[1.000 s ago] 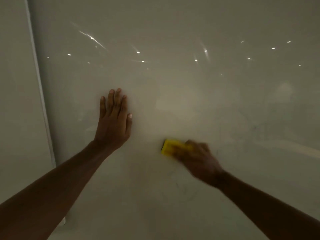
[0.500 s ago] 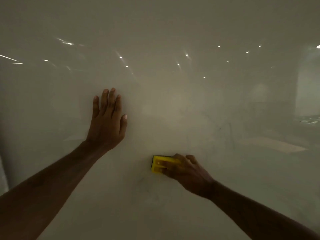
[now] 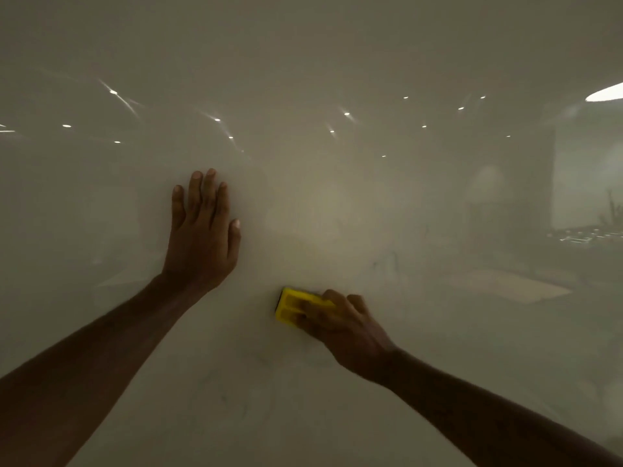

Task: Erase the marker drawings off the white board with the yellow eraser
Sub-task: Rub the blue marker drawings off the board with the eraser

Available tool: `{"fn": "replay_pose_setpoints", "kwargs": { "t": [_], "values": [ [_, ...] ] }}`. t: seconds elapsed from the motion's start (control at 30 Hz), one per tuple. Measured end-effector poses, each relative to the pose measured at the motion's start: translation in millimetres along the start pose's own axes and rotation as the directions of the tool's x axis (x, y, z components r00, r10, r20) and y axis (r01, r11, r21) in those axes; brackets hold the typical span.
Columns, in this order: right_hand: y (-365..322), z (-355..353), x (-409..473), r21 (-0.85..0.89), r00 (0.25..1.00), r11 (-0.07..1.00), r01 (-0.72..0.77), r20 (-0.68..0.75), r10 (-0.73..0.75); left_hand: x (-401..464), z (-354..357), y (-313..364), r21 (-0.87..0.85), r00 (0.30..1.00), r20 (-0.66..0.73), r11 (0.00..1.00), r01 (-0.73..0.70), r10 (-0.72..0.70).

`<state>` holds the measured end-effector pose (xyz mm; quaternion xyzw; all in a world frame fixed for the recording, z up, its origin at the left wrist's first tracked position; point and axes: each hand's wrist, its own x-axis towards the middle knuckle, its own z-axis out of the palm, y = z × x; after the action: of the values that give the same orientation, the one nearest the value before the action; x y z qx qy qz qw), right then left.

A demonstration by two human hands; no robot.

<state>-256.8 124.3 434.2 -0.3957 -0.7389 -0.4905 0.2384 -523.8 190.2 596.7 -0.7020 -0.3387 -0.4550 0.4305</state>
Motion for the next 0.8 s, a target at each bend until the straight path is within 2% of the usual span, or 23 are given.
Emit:
{"fn": "replay_pose_setpoints", "kwargs": {
  "t": [0.03, 0.07, 0.1, 0.17, 0.2, 0.27, 0.33, 0.37, 0.4, 0.43, 0.47, 0.53, 0.57, 0.6, 0.63, 0.67, 0.7, 0.73, 0.77, 0.8],
  "values": [
    [10, -1, -5, -0.015, 0.995, 0.995, 0.097, 0.022, -0.097, 3, 1, 5, 0.002, 1.0, 0.0, 1.0, -0.006, 0.006],
    [28, -4, -6, -0.02, 0.993, 0.993, 0.118, 0.015, -0.117, 8, 3, 11, 0.005, 1.0, -0.003, 1.0, -0.01, 0.01],
    [47, -7, -3, -0.006, 0.998, 0.998, 0.057, -0.01, -0.057, 12, 5, 16, 0.009, 1.0, -0.003, 1.0, -0.012, 0.012],
    [92, -20, -1, 0.021, 0.972, 0.976, -0.215, -0.09, 0.216, 18, 8, 26, 0.014, 1.0, -0.006, 1.0, -0.014, 0.014],
    [117, -29, -5, 0.039, 0.91, 0.921, -0.388, -0.146, 0.389, 20, 10, 30, 0.019, 1.0, -0.013, 1.0, -0.015, 0.016],
    [161, -44, -19, 0.137, 0.676, 0.71, -0.691, -0.226, 0.702, 24, 13, 39, 0.029, 1.0, -0.02, 0.999, -0.019, 0.019],
    [180, -49, -28, 0.258, 0.413, 0.462, -0.848, -0.223, 0.883, 28, 16, 49, 0.029, 1.0, -0.018, 0.999, -0.023, 0.023],
    [178, -47, -29, 0.277, 0.348, 0.399, -0.874, -0.217, 0.912, 30, 18, 55, 0.026, 1.0, -0.019, 0.999, -0.025, 0.025],
    [169, -44, -28, 0.264, 0.36, 0.414, -0.871, -0.229, 0.904, 32, 20, 61, 0.021, 1.0, -0.019, 0.999, -0.024, 0.025],
    [155, -40, -30, 0.242, 0.444, 0.5, -0.832, -0.249, 0.861, 34, 22, 67, 0.015, 0.999, -0.02, 1.0, -0.025, 0.026],
    [139, -34, -36, 0.202, 0.58, 0.63, -0.75, -0.259, 0.773, 37, 25, 76, 0.011, 0.999, -0.024, 1.0, -0.029, 0.029],
    [108, -21, -54, 0.092, 0.861, 0.878, -0.47, -0.173, 0.479, 40, 30, 90, 0.011, 0.999, -0.033, 0.999, -0.041, 0.041],
    [101, -17, -64, 0.05, 0.945, 0.95, -0.308, -0.1, 0.312, 41, 33, 97, 0.012, 0.998, -0.034, 0.999, -0.045, 0.046],
    [104, -16, -71, 0.02, 0.984, 0.986, -0.167, -0.054, 0.168, 43, 36, 103, 0.013, 0.998, -0.034, 0.999, -0.046, 0.046],
    [116, -20, -73, 0.002, 0.997, 0.997, -0.074, -0.029, 0.074, 45, 39, 108, 0.012, 0.998, -0.037, 0.999, -0.041, 0.042],
    [134, -23, -71, -0.008, 0.997, 0.998, -0.066, -0.031, 0.066, 46, 41, 111, 0.014, 0.999, -0.042, 0.999, -0.033, 0.033],
    [156, -28, -67, -0.011, 0.987, 0.989, -0.148, -0.06, 0.147, 47, 44, 114, 0.019, 0.998, -0.051, 1.0, -0.025, 0.026],
    [181, -33, -62, 0.0, 0.946, 0.954, -0.3, -0.124, 0.298, 48, 46, 116, 0.024, 0.998, -0.061, 0.999, -0.021, 0.022],
    [208, -41, -60, 0.043, 0.851, 0.871, -0.49, -0.195, 0.488, 48, 48, 117, 0.03, 0.997, -0.074, 0.999, -0.018, 0.021],
    [232, -49, -60, 0.115, 0.706, 0.739, -0.664, -0.23, 0.67, 47, 50, 117, 0.034, 0.996, -0.082, 0.999, -0.017, 0.019]
  ]
}}
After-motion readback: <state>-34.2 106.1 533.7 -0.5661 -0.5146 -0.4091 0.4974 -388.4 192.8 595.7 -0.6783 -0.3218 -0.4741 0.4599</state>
